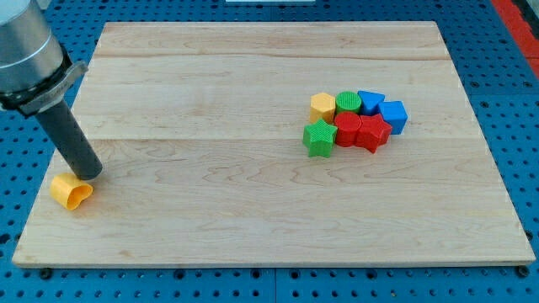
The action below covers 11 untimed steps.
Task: Push the green star away from the group of blocks
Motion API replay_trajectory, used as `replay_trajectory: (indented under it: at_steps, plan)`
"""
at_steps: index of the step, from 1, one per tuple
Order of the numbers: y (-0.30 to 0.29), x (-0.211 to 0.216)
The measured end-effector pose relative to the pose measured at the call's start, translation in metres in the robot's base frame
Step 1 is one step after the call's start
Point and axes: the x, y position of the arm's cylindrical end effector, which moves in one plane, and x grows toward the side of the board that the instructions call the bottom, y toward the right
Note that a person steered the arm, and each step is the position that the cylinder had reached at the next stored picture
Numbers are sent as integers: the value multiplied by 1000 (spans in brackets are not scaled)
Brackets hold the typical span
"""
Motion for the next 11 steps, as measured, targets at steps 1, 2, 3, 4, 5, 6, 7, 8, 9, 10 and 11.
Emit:
replay_trajectory:
  at_steps: [1, 2, 3, 4, 5, 6, 7, 8, 9, 10, 11]
  plan:
    - [81, -19]
    - [181, -45]
    - [244, -86]
    - [300, -102]
    - [310, -92]
    - [304, -59]
    - [313, -46]
    - [315, -28]
    - [296, -16]
    - [255, 11]
    - [221, 15]
